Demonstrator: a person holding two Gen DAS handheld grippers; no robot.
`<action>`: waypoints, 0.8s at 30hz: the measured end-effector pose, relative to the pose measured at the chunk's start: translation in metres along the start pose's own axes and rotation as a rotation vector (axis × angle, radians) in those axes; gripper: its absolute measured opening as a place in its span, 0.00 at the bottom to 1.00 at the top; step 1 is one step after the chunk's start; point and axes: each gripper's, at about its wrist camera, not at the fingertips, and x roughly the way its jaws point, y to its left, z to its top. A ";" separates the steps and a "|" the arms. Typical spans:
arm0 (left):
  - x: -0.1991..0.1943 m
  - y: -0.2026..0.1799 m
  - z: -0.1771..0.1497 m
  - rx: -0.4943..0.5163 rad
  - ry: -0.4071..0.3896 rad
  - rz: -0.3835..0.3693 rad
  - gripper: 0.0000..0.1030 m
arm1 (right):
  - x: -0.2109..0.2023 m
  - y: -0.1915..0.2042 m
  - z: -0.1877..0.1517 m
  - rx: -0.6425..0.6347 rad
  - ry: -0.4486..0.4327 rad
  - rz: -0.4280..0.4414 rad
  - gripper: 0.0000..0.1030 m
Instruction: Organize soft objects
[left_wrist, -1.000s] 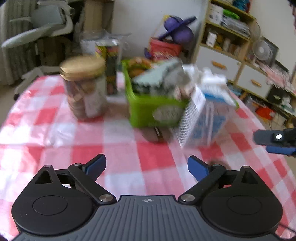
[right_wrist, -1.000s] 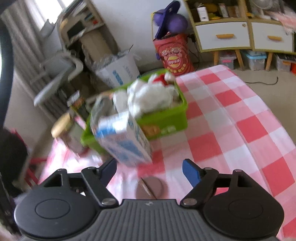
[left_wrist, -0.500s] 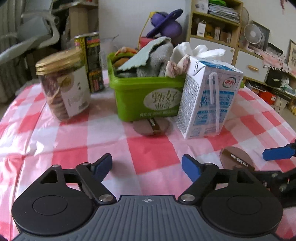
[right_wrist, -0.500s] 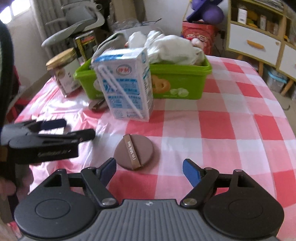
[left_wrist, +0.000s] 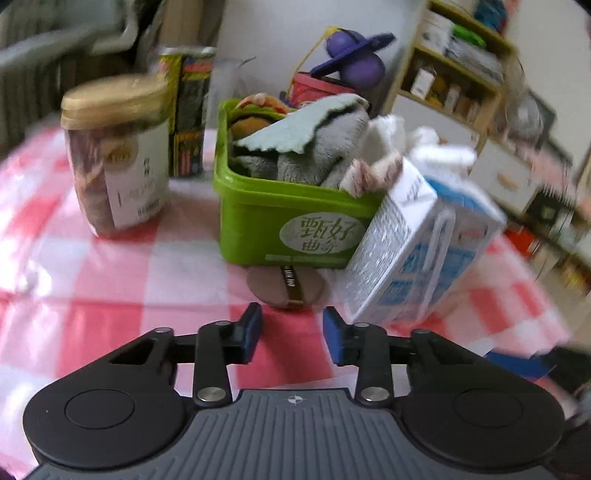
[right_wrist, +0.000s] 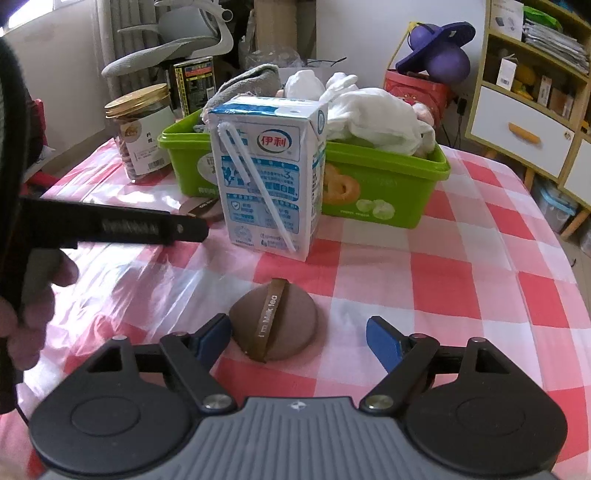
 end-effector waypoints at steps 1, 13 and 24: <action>0.000 0.003 0.001 -0.030 0.003 -0.015 0.31 | 0.000 0.000 0.000 0.003 -0.002 -0.002 0.56; 0.009 0.048 -0.001 -0.532 -0.002 -0.163 0.22 | 0.001 0.001 0.000 0.004 -0.015 -0.008 0.56; 0.019 0.062 -0.005 -0.780 -0.024 -0.176 0.17 | 0.000 0.002 -0.001 -0.006 -0.022 -0.009 0.54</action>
